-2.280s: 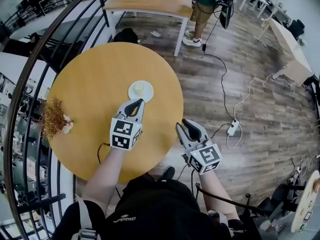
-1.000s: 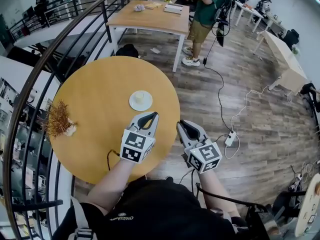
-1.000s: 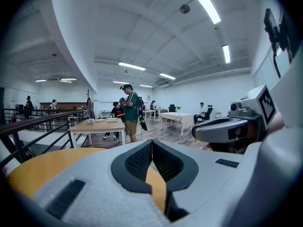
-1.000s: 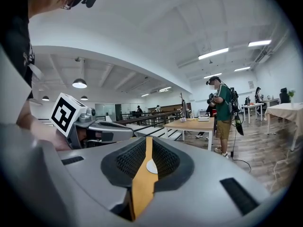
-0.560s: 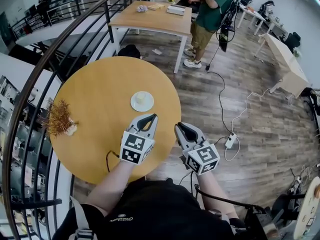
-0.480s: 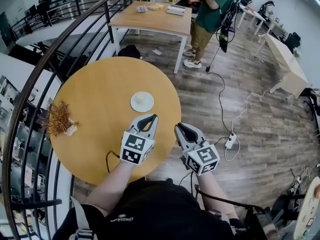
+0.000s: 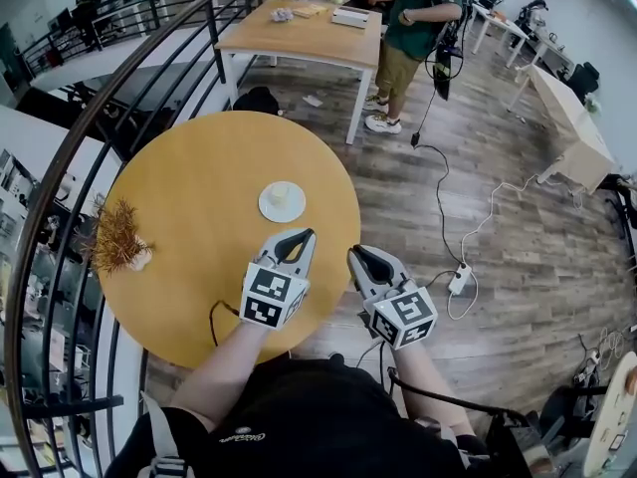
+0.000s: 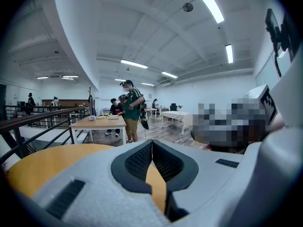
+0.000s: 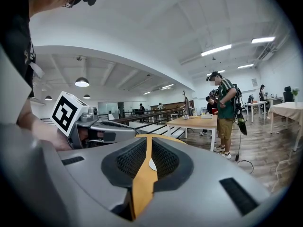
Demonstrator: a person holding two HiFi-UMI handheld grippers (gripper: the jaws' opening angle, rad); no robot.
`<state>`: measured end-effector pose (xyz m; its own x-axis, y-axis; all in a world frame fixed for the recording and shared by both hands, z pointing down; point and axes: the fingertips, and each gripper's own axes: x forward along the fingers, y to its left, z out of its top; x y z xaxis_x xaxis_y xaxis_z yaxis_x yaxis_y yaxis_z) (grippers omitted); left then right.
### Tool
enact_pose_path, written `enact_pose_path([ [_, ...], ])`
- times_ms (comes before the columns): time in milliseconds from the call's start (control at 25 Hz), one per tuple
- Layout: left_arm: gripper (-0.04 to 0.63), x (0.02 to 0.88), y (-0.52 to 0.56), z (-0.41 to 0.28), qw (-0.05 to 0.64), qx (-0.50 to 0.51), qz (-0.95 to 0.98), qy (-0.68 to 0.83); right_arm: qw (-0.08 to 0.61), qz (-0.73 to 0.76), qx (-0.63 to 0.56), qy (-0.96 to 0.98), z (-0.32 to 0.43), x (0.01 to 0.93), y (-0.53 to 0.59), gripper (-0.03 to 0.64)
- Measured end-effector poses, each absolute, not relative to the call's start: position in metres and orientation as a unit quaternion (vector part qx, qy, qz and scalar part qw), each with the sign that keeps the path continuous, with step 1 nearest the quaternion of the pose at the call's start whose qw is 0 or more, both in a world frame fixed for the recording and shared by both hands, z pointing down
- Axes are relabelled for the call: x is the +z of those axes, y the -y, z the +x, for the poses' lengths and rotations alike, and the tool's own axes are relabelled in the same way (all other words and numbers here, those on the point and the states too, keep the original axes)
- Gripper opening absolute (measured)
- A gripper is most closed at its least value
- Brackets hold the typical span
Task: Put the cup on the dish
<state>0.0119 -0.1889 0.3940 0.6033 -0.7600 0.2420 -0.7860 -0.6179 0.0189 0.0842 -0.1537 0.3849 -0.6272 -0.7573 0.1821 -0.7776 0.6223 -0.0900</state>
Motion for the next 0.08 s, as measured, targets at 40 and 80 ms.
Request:
enact_pose_path([
  [40, 0.008, 0.3952, 0.1893, 0.0116, 0.062, 0.106, 0.893, 0.433, 0.063, 0.426, 0.08, 0.899, 0.0837, 0.3853, 0.154, 0.037],
  [80, 0.008, 0.3964, 0.1897, 0.0112, 0.061, 0.106, 0.893, 0.433, 0.063, 0.425, 0.08, 0.899, 0.0831, 0.3857, 0.1543, 0.037],
])
